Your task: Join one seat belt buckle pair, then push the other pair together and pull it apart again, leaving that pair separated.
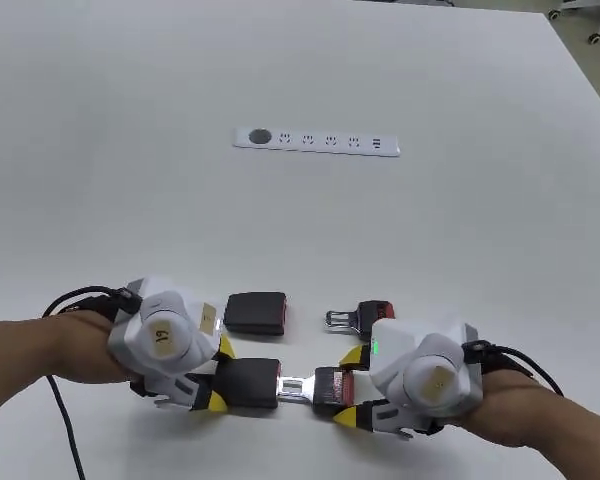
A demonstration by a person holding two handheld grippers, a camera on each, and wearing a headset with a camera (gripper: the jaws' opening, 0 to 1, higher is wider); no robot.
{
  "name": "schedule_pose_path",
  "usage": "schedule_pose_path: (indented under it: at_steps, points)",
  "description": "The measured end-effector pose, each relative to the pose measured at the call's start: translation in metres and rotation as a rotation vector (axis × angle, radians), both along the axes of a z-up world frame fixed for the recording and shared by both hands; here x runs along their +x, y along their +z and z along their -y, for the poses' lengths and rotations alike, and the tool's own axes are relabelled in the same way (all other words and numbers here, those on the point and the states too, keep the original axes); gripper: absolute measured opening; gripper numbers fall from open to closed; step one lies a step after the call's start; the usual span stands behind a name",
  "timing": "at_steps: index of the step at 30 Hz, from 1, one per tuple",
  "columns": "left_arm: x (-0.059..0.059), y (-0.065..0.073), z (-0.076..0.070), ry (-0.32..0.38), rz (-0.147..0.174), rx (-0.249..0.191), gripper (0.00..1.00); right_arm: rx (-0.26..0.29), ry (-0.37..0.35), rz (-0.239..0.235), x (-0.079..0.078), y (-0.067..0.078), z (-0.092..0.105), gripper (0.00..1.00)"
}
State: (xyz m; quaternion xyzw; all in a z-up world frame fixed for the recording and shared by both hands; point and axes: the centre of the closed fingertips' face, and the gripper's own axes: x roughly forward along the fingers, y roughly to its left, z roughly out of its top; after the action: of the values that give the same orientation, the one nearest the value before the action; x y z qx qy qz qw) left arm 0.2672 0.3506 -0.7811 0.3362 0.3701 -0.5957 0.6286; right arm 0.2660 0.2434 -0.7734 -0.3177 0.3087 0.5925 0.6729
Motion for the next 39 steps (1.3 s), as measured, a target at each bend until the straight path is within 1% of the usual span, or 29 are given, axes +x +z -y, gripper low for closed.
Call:
schedule_pose_path:
  at_steps: [10,13,15,19,28,31,39]
  points:
    - [0.001,-0.001,0.000,-0.003,0.000,-0.005,0.32,0.012,0.004,-0.002,0.002,-0.003,-0.011,0.30]
    - [0.001,0.000,0.000,-0.002,-0.001,-0.005,0.32,0.019,0.003,-0.002,0.001,-0.002,-0.014,0.30]
    - [0.000,0.000,0.000,-0.002,0.000,-0.007,0.32,0.011,0.012,0.009,0.000,-0.002,-0.014,0.30]
    - [0.000,0.000,0.000,0.003,-0.002,-0.012,0.32,0.016,0.016,0.011,0.001,-0.001,-0.014,0.30]
    - [0.000,0.000,0.000,0.003,-0.001,-0.008,0.32,0.022,0.015,0.004,0.002,-0.002,-0.015,0.29]
    - [0.000,0.000,0.000,0.006,-0.001,-0.012,0.32,0.024,0.014,0.007,0.001,0.001,-0.015,0.28]
    - [0.000,0.001,0.001,-0.005,-0.001,-0.006,0.31,0.008,0.021,0.000,0.000,0.000,-0.017,0.27]
